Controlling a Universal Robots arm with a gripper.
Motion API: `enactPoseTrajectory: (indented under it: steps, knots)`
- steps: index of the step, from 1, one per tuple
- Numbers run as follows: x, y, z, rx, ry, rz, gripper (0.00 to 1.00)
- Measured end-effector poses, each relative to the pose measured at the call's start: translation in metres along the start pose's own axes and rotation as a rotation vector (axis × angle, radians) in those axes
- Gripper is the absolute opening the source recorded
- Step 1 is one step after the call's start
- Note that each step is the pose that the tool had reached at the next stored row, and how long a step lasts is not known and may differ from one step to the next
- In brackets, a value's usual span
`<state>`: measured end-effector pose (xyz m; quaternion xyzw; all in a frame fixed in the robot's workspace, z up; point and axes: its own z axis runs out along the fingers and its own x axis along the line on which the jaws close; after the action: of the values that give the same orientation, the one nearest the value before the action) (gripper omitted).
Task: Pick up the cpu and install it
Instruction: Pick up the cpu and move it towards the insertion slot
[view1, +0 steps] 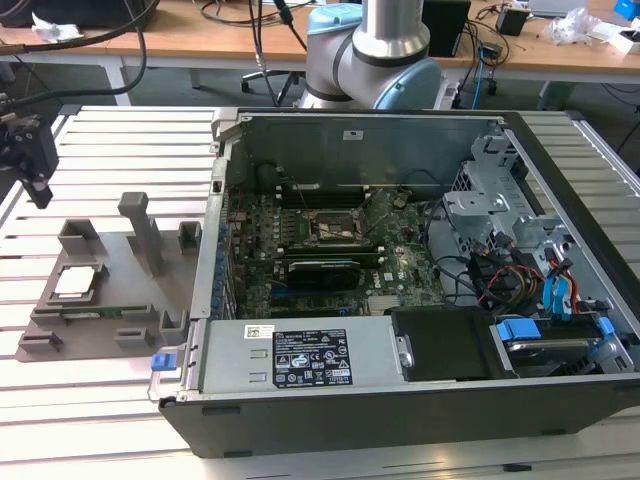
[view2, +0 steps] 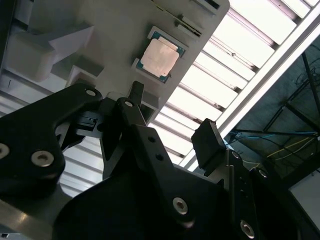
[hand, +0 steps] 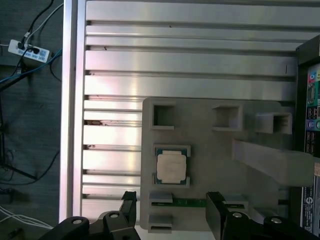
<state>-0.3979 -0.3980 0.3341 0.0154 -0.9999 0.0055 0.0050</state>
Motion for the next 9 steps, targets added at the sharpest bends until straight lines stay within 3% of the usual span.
enactPoseTrajectory:
  steps: [9]
  knots:
    - [-0.0001, 0.0001, 0.0063, 0.0, 0.0001, 0.0, 0.66]
